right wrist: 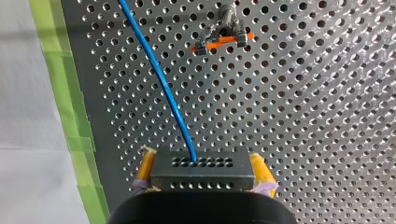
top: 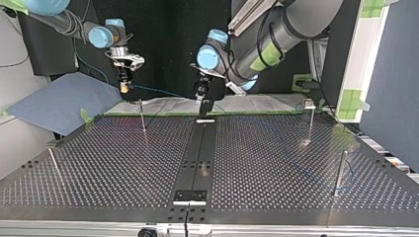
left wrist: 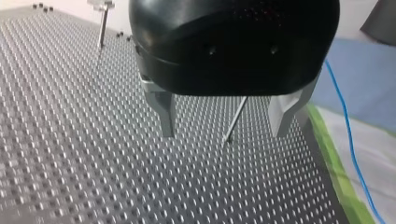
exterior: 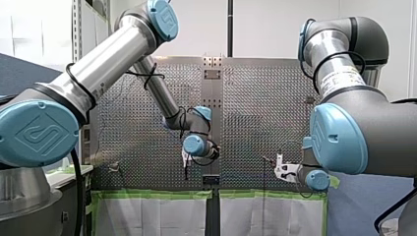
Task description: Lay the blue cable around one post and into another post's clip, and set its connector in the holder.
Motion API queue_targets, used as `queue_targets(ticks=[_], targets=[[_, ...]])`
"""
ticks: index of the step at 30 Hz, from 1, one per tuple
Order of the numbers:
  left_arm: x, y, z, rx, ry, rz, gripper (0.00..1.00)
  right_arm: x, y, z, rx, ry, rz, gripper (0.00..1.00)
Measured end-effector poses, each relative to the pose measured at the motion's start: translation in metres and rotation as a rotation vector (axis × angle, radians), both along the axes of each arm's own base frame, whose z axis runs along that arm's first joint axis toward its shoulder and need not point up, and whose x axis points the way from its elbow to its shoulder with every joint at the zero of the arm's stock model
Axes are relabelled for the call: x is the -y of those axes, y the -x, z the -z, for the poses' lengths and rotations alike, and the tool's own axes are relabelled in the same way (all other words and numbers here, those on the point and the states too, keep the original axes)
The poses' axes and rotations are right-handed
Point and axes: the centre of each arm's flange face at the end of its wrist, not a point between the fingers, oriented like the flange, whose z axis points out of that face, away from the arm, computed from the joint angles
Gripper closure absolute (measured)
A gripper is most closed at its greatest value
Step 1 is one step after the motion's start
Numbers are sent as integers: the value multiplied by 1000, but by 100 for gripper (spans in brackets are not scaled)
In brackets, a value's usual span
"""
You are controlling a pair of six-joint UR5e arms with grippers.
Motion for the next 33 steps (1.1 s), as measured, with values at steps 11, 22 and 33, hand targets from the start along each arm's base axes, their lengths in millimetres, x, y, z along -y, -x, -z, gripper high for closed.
queue_targets(ticks=[11, 22, 33], targets=[[-14, -20, 52, 21, -15, -27, 1, 0, 0, 0, -3, 1, -1, 100], [-24, -20, 108, 28, -31, -34, 1, 0, 0, -1, -6, 4, 0, 100], [-24, -22, 161, 50, -34, -32, 1, 0, 0, 0, -6, 3, -1, 100]])
